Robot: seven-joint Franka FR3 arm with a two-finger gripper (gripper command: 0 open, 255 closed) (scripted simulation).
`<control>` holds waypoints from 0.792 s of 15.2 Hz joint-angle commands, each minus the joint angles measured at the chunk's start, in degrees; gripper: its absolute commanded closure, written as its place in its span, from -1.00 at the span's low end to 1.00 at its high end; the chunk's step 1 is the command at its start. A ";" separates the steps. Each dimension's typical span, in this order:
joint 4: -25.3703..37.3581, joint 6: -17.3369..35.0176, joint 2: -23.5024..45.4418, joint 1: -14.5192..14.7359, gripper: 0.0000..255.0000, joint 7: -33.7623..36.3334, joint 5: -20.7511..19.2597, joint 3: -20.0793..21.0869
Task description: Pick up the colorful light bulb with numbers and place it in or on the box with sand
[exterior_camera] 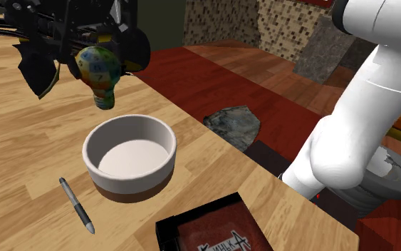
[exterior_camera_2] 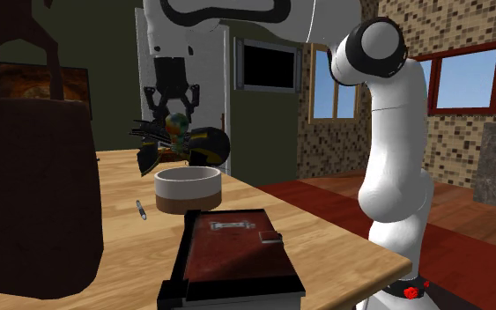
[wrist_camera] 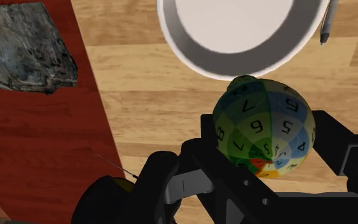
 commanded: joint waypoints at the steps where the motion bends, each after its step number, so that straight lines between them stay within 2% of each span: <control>1: -3.38 0.38 -3.99 -0.26 1.00 0.66 2.85 0.41; 5: -8.79 0.44 -11.38 0.16 1.00 1.53 8.10 0.59; 12: -14.66 -1.62 -21.87 3.31 1.00 4.33 15.56 0.71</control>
